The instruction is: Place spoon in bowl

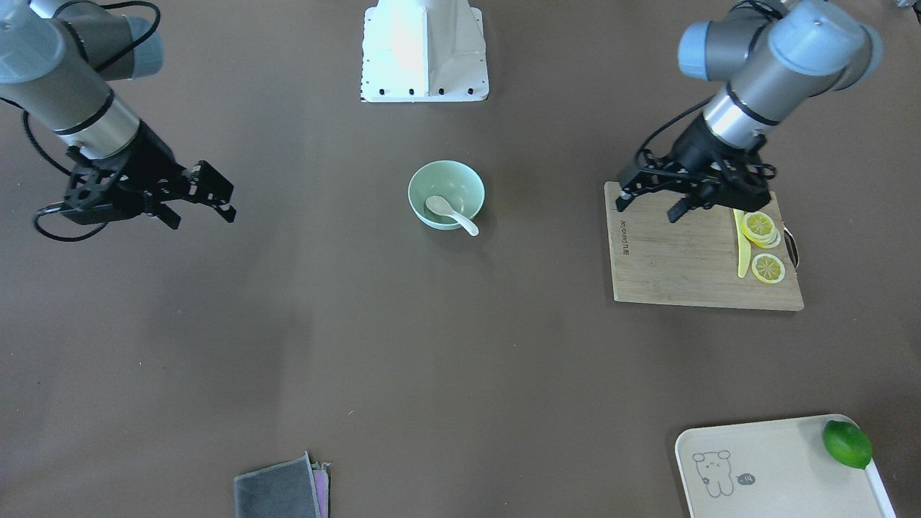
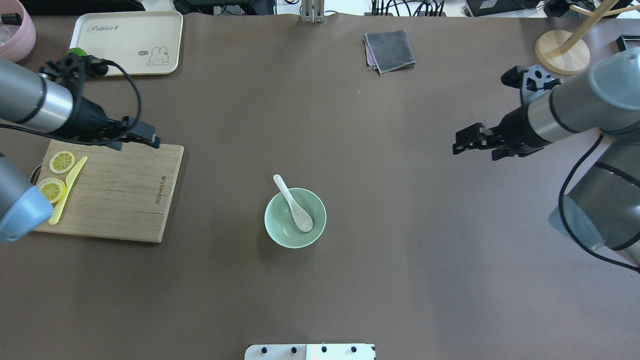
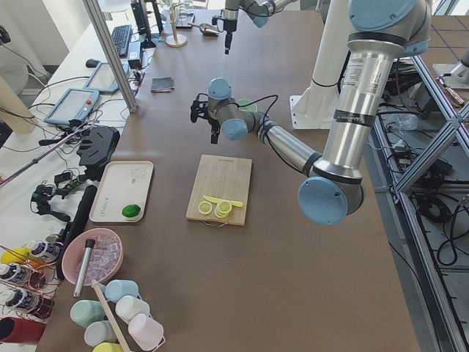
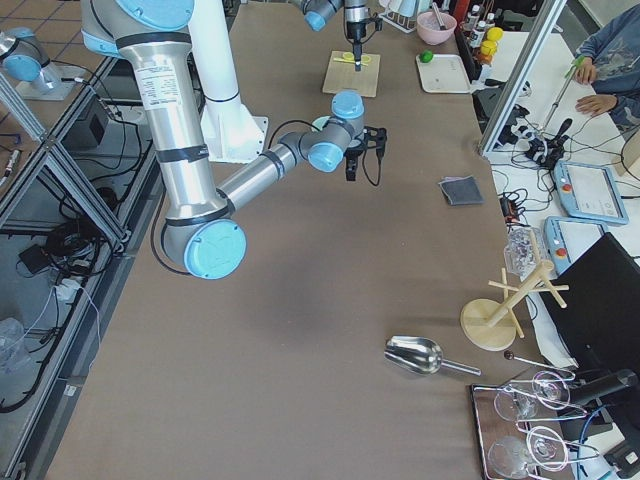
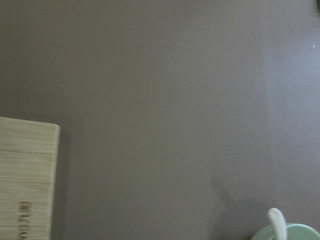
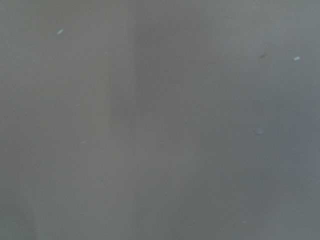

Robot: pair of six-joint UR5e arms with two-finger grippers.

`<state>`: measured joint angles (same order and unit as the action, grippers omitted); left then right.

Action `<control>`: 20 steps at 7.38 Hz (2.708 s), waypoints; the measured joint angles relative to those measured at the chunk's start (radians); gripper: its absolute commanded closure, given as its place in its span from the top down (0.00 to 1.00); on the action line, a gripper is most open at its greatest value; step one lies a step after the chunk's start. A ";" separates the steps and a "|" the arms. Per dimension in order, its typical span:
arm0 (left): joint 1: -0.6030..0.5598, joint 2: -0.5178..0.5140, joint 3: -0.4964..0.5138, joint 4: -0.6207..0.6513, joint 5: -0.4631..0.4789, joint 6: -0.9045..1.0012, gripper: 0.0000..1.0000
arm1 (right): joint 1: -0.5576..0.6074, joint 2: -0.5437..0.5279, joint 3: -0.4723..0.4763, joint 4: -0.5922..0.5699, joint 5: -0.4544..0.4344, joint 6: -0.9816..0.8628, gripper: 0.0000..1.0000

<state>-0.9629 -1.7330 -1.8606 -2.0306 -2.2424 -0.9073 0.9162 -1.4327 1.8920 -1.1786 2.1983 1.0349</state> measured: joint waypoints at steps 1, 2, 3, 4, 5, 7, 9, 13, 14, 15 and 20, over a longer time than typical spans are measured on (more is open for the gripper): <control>-0.104 0.075 0.015 0.002 -0.064 0.179 0.98 | 0.080 -0.062 -0.007 -0.004 0.040 -0.132 1.00; -0.205 0.141 0.045 0.004 -0.117 0.356 0.98 | 0.169 -0.115 -0.027 -0.008 0.080 -0.271 1.00; -0.289 0.190 0.084 0.004 -0.146 0.509 0.98 | 0.263 -0.151 -0.068 -0.010 0.128 -0.413 1.00; -0.356 0.217 0.127 0.004 -0.156 0.629 0.98 | 0.352 -0.170 -0.128 -0.011 0.165 -0.559 1.00; -0.412 0.237 0.164 0.004 -0.153 0.736 0.98 | 0.425 -0.178 -0.192 -0.012 0.185 -0.692 1.00; -0.485 0.277 0.194 0.014 -0.093 0.866 0.98 | 0.511 -0.187 -0.267 -0.013 0.196 -0.844 1.00; -0.500 0.276 0.194 0.118 -0.035 0.889 0.99 | 0.541 -0.201 -0.283 -0.040 0.189 -0.912 1.00; -0.504 0.278 0.183 0.245 -0.039 0.925 0.98 | 0.614 -0.183 -0.289 -0.263 0.160 -1.140 1.00; -0.504 0.285 0.184 0.244 -0.059 0.924 0.98 | 0.617 -0.179 -0.289 -0.277 0.158 -1.150 1.00; -0.504 0.289 0.187 0.240 -0.073 0.923 0.98 | 0.619 -0.177 -0.289 -0.283 0.157 -1.153 1.00; -0.503 0.290 0.192 0.250 -0.079 0.921 0.98 | 0.620 -0.173 -0.290 -0.286 0.157 -1.154 1.00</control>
<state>-1.4658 -1.4427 -1.6691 -1.7806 -2.3210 0.0132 1.5360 -1.6053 1.6017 -1.4646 2.3551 -0.1187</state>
